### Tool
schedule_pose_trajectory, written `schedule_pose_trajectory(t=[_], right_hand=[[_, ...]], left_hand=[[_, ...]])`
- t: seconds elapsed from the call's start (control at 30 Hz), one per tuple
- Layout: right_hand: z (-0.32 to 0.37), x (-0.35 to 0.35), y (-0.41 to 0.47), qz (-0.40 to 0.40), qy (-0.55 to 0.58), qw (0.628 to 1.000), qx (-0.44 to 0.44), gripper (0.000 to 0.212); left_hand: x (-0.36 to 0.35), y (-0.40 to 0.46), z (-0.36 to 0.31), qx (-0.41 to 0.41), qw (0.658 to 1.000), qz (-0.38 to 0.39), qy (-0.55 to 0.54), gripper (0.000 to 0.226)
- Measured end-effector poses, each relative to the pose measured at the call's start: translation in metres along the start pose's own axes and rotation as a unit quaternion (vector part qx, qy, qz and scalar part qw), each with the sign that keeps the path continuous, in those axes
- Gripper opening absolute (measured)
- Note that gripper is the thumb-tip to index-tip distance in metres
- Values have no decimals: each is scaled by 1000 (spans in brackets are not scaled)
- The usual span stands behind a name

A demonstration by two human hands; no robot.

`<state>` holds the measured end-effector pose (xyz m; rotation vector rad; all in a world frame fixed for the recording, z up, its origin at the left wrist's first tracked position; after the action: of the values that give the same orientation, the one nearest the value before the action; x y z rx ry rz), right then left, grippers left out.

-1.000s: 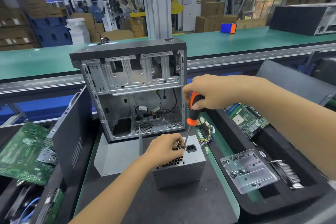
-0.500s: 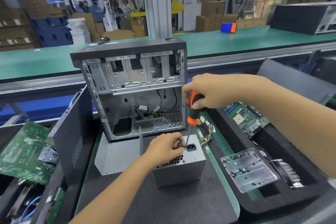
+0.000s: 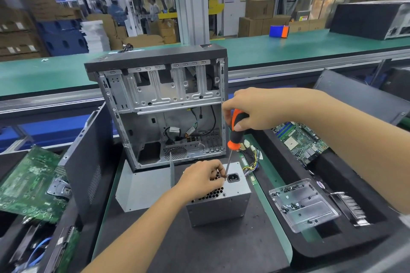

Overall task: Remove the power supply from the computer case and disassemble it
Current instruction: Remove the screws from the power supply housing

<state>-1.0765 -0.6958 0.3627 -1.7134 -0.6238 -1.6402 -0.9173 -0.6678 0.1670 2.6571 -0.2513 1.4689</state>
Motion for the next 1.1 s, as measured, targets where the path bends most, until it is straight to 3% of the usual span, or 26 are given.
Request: schedule_pose_trajectory(t=[1.1], right_hand=[[6,-4,1,-10,2,1000,5,16]], left_hand=[[0,-2,-1,1,1000,-5,-7,20]])
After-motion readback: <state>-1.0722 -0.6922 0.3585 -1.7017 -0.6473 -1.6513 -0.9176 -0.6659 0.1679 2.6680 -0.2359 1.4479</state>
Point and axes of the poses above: each hand's wrist, its own y-axis towards the middle knuckle, its own x-axis out of the back of the hand, z = x × y, the point moved 1 cm from there along y, towards the middle knuckle, and after that the axes turned 1 degree about x, right-handed, at the moved point
